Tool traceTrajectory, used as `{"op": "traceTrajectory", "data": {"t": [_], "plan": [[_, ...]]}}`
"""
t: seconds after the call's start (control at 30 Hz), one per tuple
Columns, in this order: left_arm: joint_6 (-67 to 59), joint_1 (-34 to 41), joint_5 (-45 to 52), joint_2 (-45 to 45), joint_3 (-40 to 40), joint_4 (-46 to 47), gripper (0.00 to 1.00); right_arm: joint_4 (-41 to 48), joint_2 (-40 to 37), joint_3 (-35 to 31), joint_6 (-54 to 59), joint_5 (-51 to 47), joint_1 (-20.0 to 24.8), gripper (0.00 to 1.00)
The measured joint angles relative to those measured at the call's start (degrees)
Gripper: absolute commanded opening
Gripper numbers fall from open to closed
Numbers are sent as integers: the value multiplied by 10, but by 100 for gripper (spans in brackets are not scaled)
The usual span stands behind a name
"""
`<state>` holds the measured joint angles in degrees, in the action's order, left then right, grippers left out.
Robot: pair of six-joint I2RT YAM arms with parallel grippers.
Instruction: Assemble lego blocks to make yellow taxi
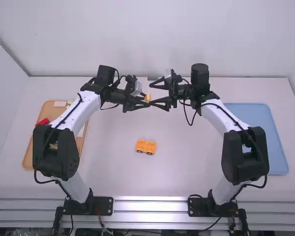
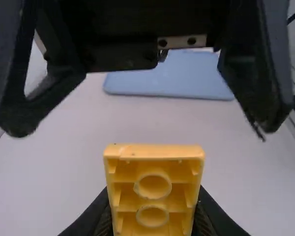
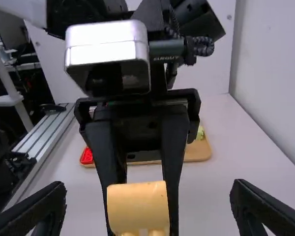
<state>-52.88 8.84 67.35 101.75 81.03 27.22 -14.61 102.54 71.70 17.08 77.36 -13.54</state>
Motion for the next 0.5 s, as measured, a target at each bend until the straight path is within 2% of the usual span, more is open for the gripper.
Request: {"op": "traceTrajectory", "data": {"t": [0.3, 0.5], "plan": [[10, 0, 47, 0, 0, -29, 3, -5, 0, 0, 13, -6, -7, 59], [13, 0, 53, 0, 0, -37, 4, -9, 0, 0, 13, -4, -7, 50]]}}
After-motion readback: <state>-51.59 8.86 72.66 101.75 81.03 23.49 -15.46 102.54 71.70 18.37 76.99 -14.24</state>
